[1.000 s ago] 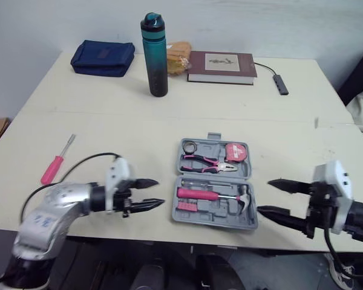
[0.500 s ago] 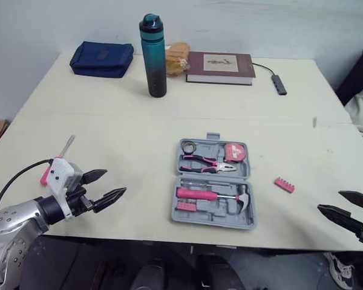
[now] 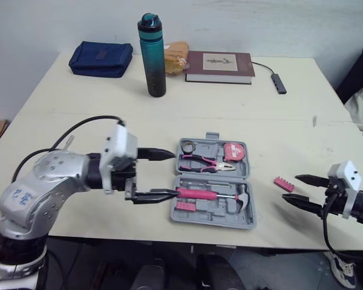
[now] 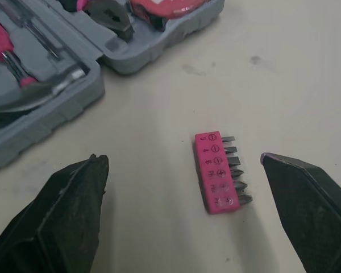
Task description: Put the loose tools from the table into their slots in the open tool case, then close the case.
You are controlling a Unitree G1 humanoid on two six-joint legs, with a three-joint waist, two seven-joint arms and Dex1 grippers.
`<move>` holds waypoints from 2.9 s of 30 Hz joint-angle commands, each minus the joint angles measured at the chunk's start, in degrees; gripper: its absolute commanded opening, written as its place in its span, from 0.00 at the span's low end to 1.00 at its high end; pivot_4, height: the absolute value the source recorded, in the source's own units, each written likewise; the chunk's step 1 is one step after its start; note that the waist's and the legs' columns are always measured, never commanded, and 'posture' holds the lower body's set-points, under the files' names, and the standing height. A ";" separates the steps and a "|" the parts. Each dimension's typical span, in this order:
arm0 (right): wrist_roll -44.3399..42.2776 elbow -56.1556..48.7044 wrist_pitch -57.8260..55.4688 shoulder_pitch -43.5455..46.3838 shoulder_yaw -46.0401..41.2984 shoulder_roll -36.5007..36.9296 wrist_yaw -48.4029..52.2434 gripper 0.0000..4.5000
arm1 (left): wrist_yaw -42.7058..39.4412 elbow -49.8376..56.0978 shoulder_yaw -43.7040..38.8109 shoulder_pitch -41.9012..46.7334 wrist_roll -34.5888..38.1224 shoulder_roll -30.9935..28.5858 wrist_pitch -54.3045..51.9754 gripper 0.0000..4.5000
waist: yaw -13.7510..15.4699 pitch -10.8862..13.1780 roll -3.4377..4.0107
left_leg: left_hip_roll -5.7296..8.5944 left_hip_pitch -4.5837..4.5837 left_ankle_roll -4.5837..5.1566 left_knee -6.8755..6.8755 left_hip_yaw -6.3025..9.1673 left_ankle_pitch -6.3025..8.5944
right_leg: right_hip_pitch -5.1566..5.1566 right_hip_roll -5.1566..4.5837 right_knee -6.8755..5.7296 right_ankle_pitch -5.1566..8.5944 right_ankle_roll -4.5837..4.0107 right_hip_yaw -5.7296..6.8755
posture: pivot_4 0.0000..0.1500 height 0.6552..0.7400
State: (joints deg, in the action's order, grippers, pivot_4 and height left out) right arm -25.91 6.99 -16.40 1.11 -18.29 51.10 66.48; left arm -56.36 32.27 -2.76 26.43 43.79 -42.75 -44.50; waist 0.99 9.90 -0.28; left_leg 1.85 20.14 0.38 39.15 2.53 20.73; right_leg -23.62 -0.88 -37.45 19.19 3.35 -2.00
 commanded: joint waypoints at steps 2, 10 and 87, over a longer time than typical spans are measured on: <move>2.11 2.18 3.05 1.83 2.08 -1.75 -0.73 1.00 | -1.39 -1.52 2.28 3.68 1.62 1.33 0.64 0.99 | -0.08 0.00 0.01 | -0.01 0.01 -0.01 -0.01 0.01 -0.01 | -0.03 0.02 -0.02 0.00 0.00 0.00 | 1.00 1.00; 3.55 6.26 3.29 3.72 3.65 -2.90 -1.85 1.00 | -1.64 -4.04 4.11 6.49 -0.68 4.07 4.89 0.99 | -0.23 0.00 0.00 | -0.02 0.00 -0.07 0.07 0.01 -0.04 | -0.03 0.05 -0.09 0.00 0.00 -0.03 | 1.00 1.00; 4.41 -39.80 -31.19 23.57 38.32 4.41 -5.02 0.16 | -11.06 -6.01 11.49 -4.34 -14.03 -2.80 13.19 1.00 | 0.23 0.09 -0.05 | -0.03 0.19 -0.04 -0.02 0.13 -0.03 | -0.22 0.02 0.02 0.05 -0.09 0.06 | 1.00 1.00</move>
State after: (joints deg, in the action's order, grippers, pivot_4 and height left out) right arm -20.35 -30.31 -47.53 25.34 21.47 54.70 60.25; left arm -67.24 25.97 8.31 21.28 29.93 -45.79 -32.09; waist 1.22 9.99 -0.33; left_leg 1.82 20.33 0.34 39.14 2.66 20.71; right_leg -23.85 -0.86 -37.44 19.23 3.27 -1.94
